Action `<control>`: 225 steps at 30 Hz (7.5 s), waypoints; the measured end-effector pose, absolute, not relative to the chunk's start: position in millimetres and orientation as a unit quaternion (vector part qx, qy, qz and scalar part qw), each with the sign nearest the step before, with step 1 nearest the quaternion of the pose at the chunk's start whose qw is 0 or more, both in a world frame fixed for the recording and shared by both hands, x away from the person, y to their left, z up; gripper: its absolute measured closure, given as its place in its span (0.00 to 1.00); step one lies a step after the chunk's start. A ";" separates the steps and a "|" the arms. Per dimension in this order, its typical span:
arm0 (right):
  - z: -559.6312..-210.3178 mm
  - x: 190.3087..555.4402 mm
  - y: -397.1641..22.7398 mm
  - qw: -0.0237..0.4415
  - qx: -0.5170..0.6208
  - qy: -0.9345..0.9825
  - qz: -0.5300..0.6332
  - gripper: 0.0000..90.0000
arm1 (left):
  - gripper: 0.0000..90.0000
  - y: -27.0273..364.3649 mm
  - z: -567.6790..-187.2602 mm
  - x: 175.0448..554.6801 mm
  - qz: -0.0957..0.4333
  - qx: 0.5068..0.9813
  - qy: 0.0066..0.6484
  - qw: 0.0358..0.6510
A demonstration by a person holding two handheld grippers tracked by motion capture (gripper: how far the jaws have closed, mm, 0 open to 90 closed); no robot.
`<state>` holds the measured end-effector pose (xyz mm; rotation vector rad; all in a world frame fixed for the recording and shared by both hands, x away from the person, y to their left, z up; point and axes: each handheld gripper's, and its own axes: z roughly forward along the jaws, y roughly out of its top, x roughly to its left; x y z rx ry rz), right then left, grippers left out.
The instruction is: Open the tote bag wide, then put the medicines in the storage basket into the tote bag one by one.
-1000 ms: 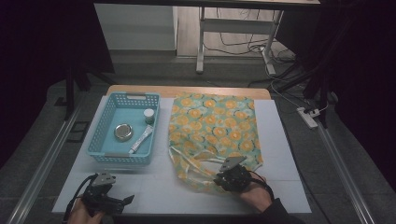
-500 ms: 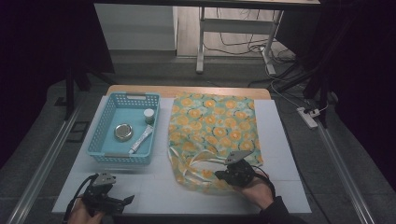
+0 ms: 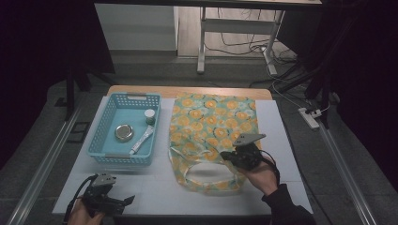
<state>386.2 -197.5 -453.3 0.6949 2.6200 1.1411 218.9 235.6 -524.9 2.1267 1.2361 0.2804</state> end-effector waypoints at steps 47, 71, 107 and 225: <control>-504.8 550.0 -179.5 0.139 0.322 0.877 0.327 0.99 | 0.01 236.5 -525.2 219.3 0.105 0.810 0.473 0.329; -474.8 532.9 -194.9 0.116 0.336 0.859 0.369 0.41 | 0.01 235.7 -524.7 218.4 0.109 0.812 0.471 0.328; -505.0 445.1 -167.6 0.094 0.269 0.903 0.321 0.00 | 0.01 235.5 -524.6 218.1 0.109 0.812 0.469 0.329; -413.7 480.7 -142.5 0.096 0.207 0.866 0.445 1.00 | 0.00 257.4 -523.5 217.4 0.077 0.762 0.503 0.401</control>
